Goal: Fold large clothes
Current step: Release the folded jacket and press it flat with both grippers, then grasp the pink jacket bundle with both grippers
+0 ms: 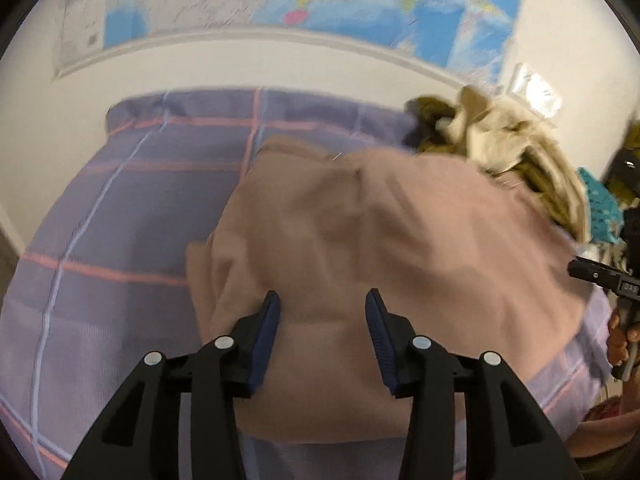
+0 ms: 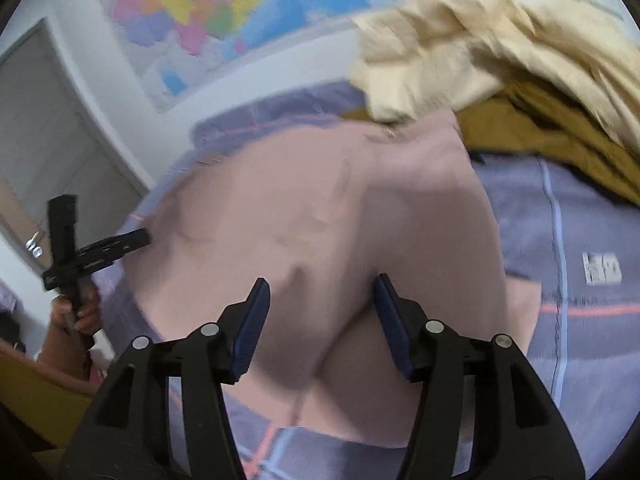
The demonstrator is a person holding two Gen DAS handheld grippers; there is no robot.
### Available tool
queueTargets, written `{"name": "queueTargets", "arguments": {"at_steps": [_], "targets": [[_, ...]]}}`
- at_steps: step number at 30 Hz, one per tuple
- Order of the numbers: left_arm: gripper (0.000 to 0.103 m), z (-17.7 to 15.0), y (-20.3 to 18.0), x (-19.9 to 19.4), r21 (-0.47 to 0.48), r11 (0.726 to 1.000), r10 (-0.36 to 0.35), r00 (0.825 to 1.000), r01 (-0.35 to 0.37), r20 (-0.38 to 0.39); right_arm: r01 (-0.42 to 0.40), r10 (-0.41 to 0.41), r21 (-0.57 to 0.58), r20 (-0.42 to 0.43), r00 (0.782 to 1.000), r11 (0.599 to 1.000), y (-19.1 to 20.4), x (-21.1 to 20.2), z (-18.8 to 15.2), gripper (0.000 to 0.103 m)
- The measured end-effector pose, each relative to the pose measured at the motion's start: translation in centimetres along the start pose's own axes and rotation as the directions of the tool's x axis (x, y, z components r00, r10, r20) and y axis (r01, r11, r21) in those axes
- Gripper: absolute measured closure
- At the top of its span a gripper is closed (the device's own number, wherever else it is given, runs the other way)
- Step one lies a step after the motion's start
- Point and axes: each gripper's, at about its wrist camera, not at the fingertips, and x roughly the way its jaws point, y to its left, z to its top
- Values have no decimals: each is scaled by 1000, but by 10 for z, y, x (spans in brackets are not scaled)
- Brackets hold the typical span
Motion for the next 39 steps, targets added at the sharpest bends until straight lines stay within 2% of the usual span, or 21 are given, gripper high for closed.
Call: {"name": "queueTargets", "arguments": {"at_steps": [3,4,6,7,8,9,12,14,17,20,22,24,26,29,34,39], "targets": [[63,-1,10,-3,-58,998,6,1000,-6,4,-20,20,23,26,999,1000,0,-14,-1,51],[60,-2,12,-12,-73,997,-1,1000,2,19,-44,42,27,47,998,999,1,-29,-6,49],[51,-8,17,-34,-80,997,-10,998,15,59,-73,69,57,73,995,996,-4,-48,-15,35],[46,-14,22,-45,-84,996,-11,997,17,74,-107,100,88,85,991,990,-10,-60,-23,34],[46,-17,24,-51,-88,996,-25,997,31,76,-138,126,130,92,988,982,-18,-70,-33,34],[46,-25,28,-58,-96,993,-69,995,75,68,-147,134,162,92,987,976,-23,-75,-39,31],[46,-44,30,-68,-95,985,-145,989,146,25,-138,128,268,55,990,953,-41,-82,-65,30],[45,-54,28,-70,-78,977,-201,979,199,-20,-151,147,328,38,988,932,-49,-74,-75,30],[44,-61,24,-61,-107,958,-273,960,266,-60,-140,146,367,13,989,919,-54,-55,-76,30],[43,-63,22,-40,-175,943,-302,949,283,-92,-131,132,366,22,991,921,-51,-37,-66,29],[42,-64,22,-26,-229,931,-313,944,283,-107,-131,124,360,42,991,924,-48,-30,-57,23],[35,-61,20,-24,-248,923,-322,944,295,-77,-130,120,341,52,991,931,-43,-24,-53,15],[28,-57,15,-18,-255,919,-326,943,300,-65,-119,106,334,60,993,935,-38,-18,-49,13],[15,-51,9,-10,-285,899,-353,935,331,-27,-125,102,332,86,991,935,-36,-12,-45,10],[13,-33,8,10,-358,862,-366,930,358,48,-124,95,333,104,990,935,-32,5,-29,9],[10,-12,2,27,-349,878,-329,942,329,59,-122,86,308,128,988,943,-24,27,-11,7]]}}
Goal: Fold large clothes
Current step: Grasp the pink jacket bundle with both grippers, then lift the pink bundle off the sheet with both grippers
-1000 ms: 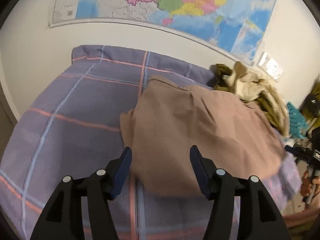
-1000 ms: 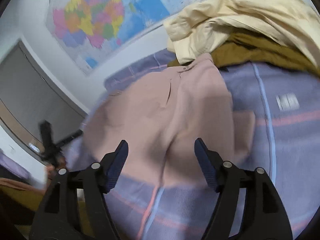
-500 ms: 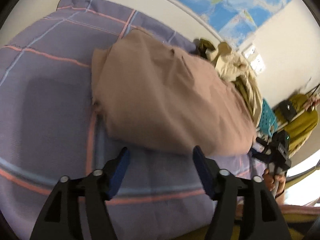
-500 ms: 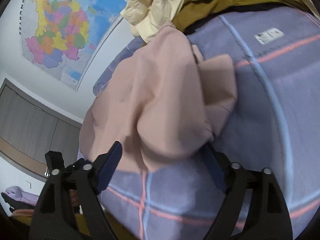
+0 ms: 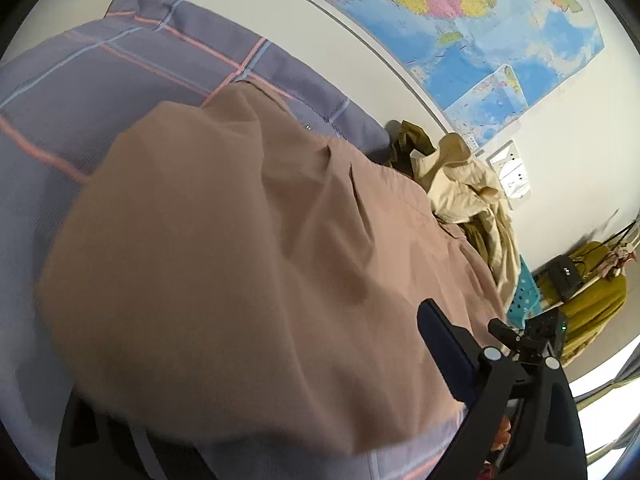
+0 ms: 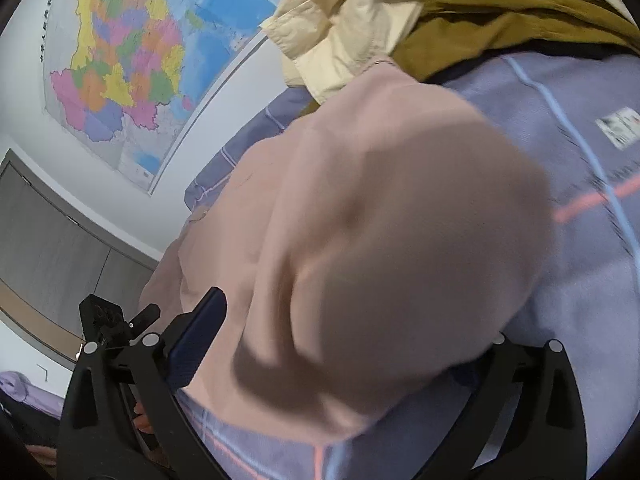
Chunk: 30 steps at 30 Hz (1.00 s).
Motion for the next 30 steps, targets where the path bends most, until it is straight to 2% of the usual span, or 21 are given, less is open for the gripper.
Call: {"name": "queueTargets", "arguments": {"at_steps": [4,6,8,10,12,14,16,19,21,24,26,30], "targets": [[12,9,-4,9,-7,999,35,999,-35,15,10,-10,-36,5,1000,999,7,13,3,10],[17,11,-5,11,-21,998,65,998,-64,17,6,-6,-10,3,1000,1000,1,14,4,35],[33,12,-4,12,-17,994,108,994,-108,21,-34,34,33,12,999,999,-10,10,6,42],[40,11,-3,12,-5,989,146,989,-146,28,-42,42,38,8,999,998,-11,11,7,42],[40,13,-4,14,-7,987,158,987,-158,28,-41,41,38,4,999,998,-7,15,10,32],[34,14,-6,16,7,986,167,986,-167,30,-24,24,32,6,1000,999,-2,19,12,26],[29,14,-10,18,32,984,176,984,-177,33,3,-3,14,9,1000,1000,1,23,12,26],[27,13,-16,22,61,978,200,979,-202,36,13,-13,31,13,1000,999,1,28,15,31],[27,15,-16,23,65,977,202,979,-204,34,4,-4,46,8,1000,999,-3,28,17,43],[27,17,-15,23,60,979,195,980,-196,33,-22,23,62,-7,1000,998,-7,30,18,54],[28,17,-15,24,64,977,202,979,-204,33,-27,28,62,-13,1000,998,-7,32,19,54],[36,19,-17,26,69,971,225,974,-227,30,-28,30,62,-28,999,998,-4,34,23,45]]}}
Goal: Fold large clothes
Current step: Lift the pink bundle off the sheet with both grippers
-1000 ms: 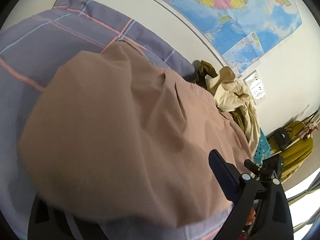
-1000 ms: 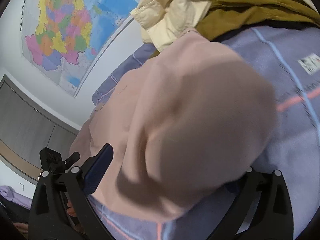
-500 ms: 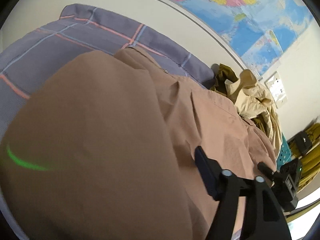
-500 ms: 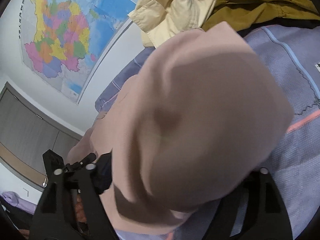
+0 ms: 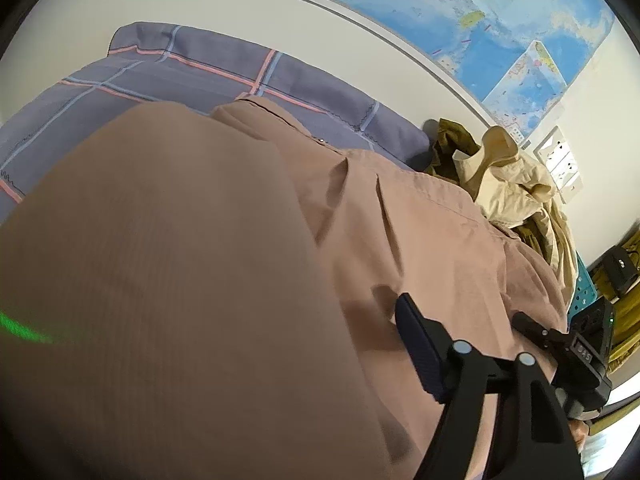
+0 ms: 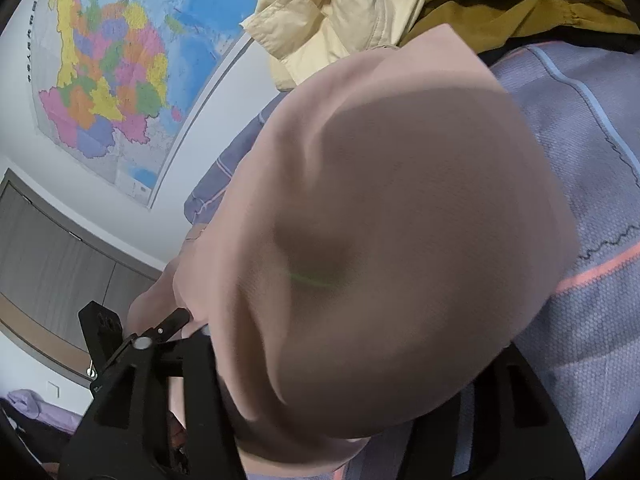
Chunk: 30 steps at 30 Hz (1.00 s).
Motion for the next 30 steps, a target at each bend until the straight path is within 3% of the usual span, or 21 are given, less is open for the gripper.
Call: {"name": "queueTargets", "arguments": {"at_steps": [4,7,9,11,21,30], "targets": [[48,2,1,2,2,1000,17,1000,-17,-5,6,-6,-4,0,1000,1000,-1,2,0,50],[63,4,5,2,-18,999,29,999,-29,-13,-26,26,21,-14,1000,999,-7,3,0,65],[72,6,8,1,-26,1000,-2,1000,1,-29,-47,48,36,-18,999,998,-8,3,0,73],[78,8,9,-1,-30,999,-22,999,21,-37,-47,47,15,-19,999,999,-2,1,1,75],[86,20,8,-18,-44,995,-96,995,95,-25,-106,106,-22,8,994,994,25,-15,6,79],[88,52,-2,-49,-11,988,-155,987,156,28,-178,182,-131,18,983,975,79,-32,30,79]]}}
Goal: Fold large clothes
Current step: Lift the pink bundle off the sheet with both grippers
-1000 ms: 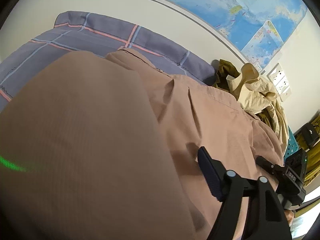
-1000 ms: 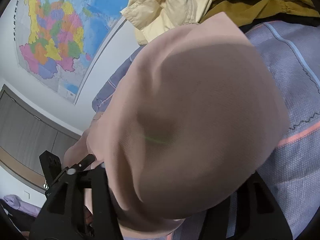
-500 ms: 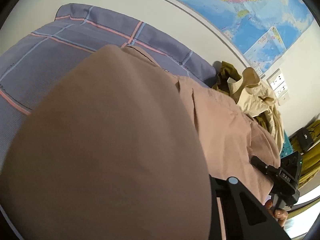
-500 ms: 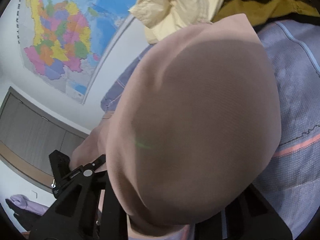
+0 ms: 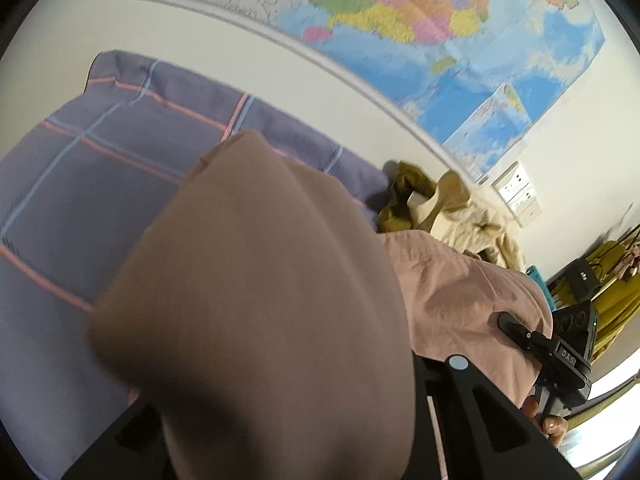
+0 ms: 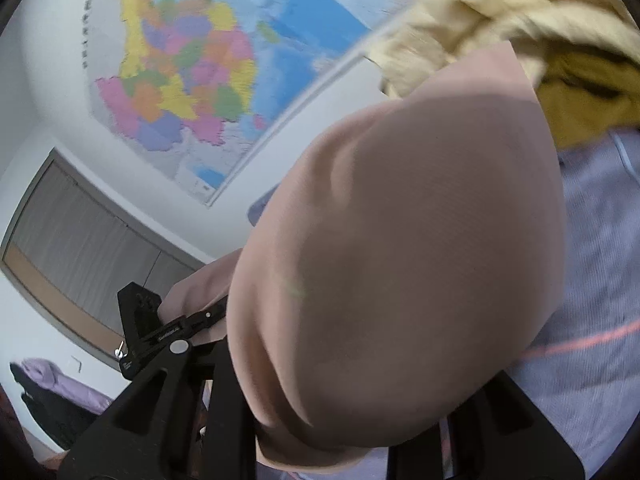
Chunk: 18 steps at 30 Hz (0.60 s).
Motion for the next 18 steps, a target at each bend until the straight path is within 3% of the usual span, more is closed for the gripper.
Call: {"name": "queueTargets", "arguments": {"at_steps": [10,18], "targets": [[88,40,-14,-38,56,998,10,995,-15,95,-73,76,-86,27,997,994,45,18,39,80],[88,72,-11,-69,88,992,72,981,-89,183,-114,118,-129,19,993,985,72,47,62,80]]}}
